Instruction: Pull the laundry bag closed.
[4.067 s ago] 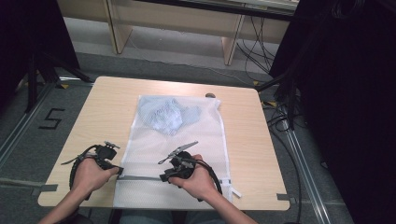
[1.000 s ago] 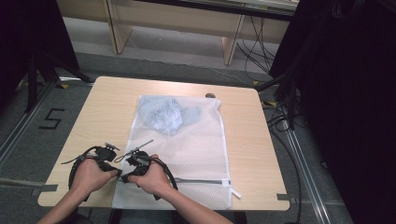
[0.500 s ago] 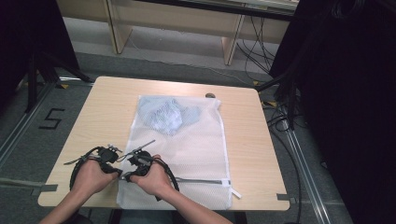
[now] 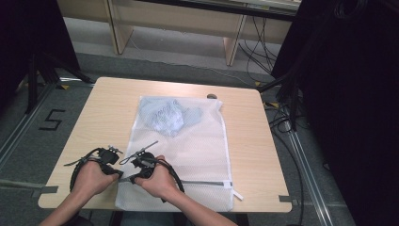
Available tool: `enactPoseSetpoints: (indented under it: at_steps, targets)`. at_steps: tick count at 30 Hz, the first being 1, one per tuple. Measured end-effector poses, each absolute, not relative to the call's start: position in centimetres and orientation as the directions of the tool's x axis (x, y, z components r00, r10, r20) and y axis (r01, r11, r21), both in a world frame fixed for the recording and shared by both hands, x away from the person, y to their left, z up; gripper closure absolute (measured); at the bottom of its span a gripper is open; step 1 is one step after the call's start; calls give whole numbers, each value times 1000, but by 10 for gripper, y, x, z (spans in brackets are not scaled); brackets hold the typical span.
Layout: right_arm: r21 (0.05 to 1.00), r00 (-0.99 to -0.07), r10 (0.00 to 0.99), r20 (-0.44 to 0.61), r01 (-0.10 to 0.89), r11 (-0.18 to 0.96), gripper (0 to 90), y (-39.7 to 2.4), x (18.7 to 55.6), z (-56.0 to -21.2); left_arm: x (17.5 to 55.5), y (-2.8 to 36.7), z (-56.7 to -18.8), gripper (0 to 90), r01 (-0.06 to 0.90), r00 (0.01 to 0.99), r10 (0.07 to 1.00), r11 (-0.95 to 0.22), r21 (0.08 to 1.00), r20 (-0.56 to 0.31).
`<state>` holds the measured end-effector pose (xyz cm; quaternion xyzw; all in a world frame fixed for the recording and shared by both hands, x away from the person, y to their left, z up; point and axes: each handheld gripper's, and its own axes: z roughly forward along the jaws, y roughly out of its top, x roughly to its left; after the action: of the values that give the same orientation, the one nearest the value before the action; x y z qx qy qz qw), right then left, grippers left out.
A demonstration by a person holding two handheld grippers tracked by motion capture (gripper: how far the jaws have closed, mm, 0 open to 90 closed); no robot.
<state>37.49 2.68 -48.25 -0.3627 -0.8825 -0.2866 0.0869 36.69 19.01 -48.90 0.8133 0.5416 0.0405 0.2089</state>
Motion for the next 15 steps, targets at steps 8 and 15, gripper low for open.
enactPoseSetpoints:
  at_steps: [8,15]
  targets:
    - [438,-723,589,361,689,577,871,23,375,-480,367,191,-489,900,866,410,898,-326,380,-163]
    - [430,-739,583,338,672,603,872,16,376,-478,367,191,-489,900,867,407,898,-322,381,-166]
